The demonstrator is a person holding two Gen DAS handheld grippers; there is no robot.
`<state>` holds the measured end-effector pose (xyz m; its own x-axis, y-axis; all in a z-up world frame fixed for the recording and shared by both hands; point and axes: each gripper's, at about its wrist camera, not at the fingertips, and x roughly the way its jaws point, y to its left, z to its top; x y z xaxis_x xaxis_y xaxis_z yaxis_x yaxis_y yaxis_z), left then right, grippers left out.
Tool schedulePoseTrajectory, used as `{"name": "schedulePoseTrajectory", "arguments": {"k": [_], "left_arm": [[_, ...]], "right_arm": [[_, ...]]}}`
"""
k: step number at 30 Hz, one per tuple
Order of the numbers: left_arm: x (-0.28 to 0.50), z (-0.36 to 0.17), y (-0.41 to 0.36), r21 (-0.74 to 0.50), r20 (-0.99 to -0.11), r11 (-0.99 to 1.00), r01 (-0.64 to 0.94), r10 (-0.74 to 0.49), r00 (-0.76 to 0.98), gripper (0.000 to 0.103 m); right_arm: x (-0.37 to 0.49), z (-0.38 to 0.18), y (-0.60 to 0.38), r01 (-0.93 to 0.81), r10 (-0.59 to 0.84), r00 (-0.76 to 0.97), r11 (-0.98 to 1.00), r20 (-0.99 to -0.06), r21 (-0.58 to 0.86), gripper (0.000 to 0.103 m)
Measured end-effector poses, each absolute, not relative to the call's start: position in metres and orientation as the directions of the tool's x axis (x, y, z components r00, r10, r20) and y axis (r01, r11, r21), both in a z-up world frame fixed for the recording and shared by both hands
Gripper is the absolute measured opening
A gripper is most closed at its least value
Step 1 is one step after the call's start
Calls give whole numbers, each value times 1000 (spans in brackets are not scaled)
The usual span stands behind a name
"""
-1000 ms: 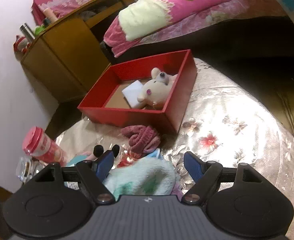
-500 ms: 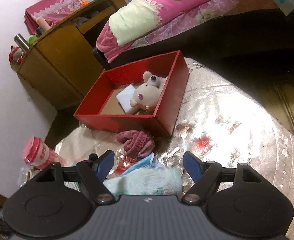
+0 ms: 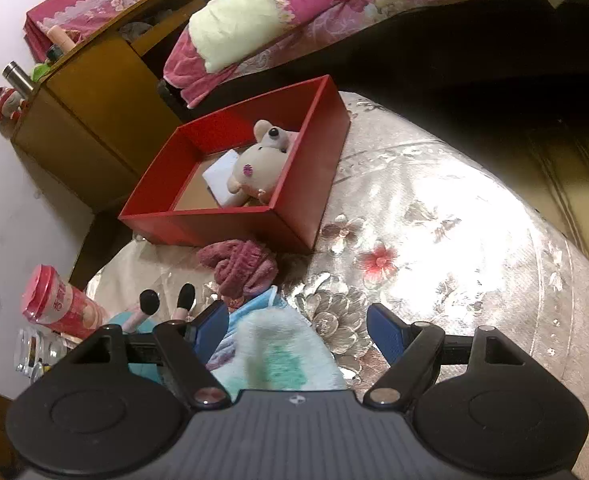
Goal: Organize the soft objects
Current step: 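Lift the towel with the left gripper while the right grasps the purple towel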
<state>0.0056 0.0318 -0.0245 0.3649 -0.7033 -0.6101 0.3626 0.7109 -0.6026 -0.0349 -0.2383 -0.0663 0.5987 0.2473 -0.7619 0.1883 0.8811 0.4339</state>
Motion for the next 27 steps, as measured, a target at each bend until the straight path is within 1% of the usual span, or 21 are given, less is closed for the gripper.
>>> {"name": "schedulePoseTrajectory", "arguments": {"k": [2, 3, 4, 5, 6, 7, 8, 9, 10, 11, 12, 13, 14, 17, 18, 19, 20, 21, 24, 26, 27], "left_arm": [[-5, -41, 1, -456, -719, 788, 413, -600, 352, 36], [-11, -49, -12, -388, -757, 807, 445, -555, 345, 37], [-17, -60, -29, -312, -800, 824, 473, -497, 337, 39], [-22, -68, -44, -252, -825, 828, 502, -454, 336, 48], [-27, -76, -60, -183, -843, 820, 542, -414, 342, 55], [-32, -83, -71, -120, -853, 813, 569, -378, 359, 66], [-40, -89, -82, -41, -857, 800, 599, -337, 391, 75], [-47, -96, -94, 52, -855, 771, 635, -294, 427, 78], [-53, -103, -102, 137, -850, 749, 648, -247, 465, 73], [-54, -114, -104, 210, -850, 738, 641, -186, 492, 49], [-49, -122, -103, 202, -875, 750, 630, -151, 460, 33], [-43, -125, -95, 125, -901, 779, 615, -170, 399, 26], [-35, -121, -83, 32, -909, 819, 573, -214, 358, 21], [-24, -92, -56, -108, -884, 853, 511, -317, 343, 20], [-20, -81, -44, -212, -865, 850, 483, -393, 311, 19], [-14, -71, -30, -360, -823, 821, 444, -503, 262, 19], [-9, -61, -18, -481, -766, 775, 409, -599, 234, 19], [-6, -52, -7, -563, -712, 731, 385, -666, 225, 19], [5, -28, 24, -712, -557, 616, 337, -788, 263, 19], [8, -14, 41, -749, -485, 575, 329, -814, 318, 19], [9, -6, 46, -752, -465, 569, 334, -816, 344, 19]], "right_arm": [[-37, -64, -242, 196, 245, 612, 875, -752, 443, 49], [-37, -62, -243, 197, 243, 618, 873, -748, 446, 49], [-39, -60, -246, 201, 240, 626, 870, -742, 450, 49], [-40, -57, -248, 207, 235, 635, 866, -736, 456, 49], [-41, -54, -251, 215, 228, 649, 860, -726, 463, 49], [-43, -52, -255, 223, 220, 659, 856, -719, 466, 49], [-43, -51, -257, 226, 216, 662, 855, -718, 466, 49], [-43, -51, -258, 227, 215, 663, 855, -717, 466, 49], [-44, -51, -258, 226, 217, 663, 855, -717, 467, 49], [-43, -51, -259, 223, 221, 659, 855, -719, 468, 49], [-43, -52, -259, 222, 224, 656, 856, -721, 468, 49], [-43, -51, -259, 220, 225, 657, 856, -720, 469, 49], [-44, -51, -259, 216, 228, 658, 856, -718, 470, 49], [-44, -46, -259, 200, 245, 666, 851, -704, 486, 49], [-45, -46, -259, 195, 249, 668, 851, -702, 487, 49], [-44, -45, -258, 192, 250, 667, 852, -701, 487, 49], [-45, -46, -257, 190, 250, 668, 853, -701, 485, 49], [-44, -46, -256, 189, 249, 667, 855, -702, 483, 49], [-42, -50, -253, 194, 243, 655, 861, -716, 470, 49], [-43, -52, -253, 205, 234, 648, 863, -725, 461, 49], [-43, -54, -252, 202, 235, 643, 866, -729, 457, 49]]}}
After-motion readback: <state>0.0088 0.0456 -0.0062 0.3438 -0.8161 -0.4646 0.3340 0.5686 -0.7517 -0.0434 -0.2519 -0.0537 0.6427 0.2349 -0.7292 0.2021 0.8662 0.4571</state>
